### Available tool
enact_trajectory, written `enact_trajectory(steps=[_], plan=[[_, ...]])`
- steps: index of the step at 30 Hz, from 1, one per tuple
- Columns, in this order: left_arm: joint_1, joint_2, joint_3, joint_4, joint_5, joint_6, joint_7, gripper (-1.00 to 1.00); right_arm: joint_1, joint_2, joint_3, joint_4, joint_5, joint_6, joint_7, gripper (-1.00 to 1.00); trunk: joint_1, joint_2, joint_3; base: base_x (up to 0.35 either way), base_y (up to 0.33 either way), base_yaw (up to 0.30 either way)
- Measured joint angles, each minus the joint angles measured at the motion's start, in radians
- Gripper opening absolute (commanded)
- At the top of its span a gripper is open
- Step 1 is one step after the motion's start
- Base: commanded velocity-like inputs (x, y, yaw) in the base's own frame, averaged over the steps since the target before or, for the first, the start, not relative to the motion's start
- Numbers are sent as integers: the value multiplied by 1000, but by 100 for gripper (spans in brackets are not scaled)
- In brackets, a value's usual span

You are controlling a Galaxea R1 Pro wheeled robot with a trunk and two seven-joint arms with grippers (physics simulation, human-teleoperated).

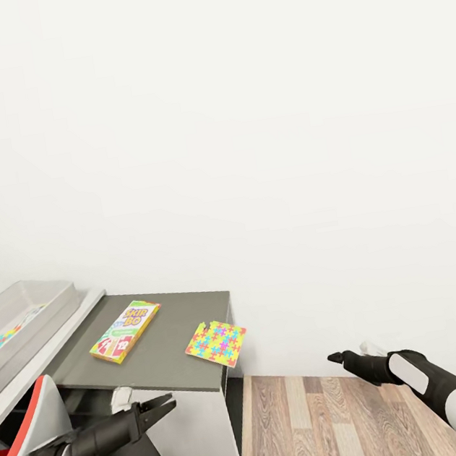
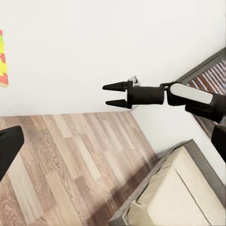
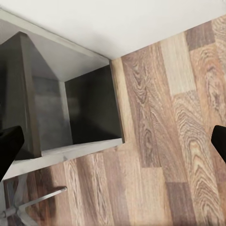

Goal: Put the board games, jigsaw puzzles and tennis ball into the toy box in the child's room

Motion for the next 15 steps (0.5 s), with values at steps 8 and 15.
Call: enact_trajectory(steps=[8,15], plan=[[0,-58,-1,-17,-9,9,5,100,0,-1,0,-5,1,-4,-1,100,0,0,0,0,0,0],[0,-65,1,-20,-10,6,-1,100,0,-1,0,-5,1,-5,-1,100,0,0,0,0,0,0]])
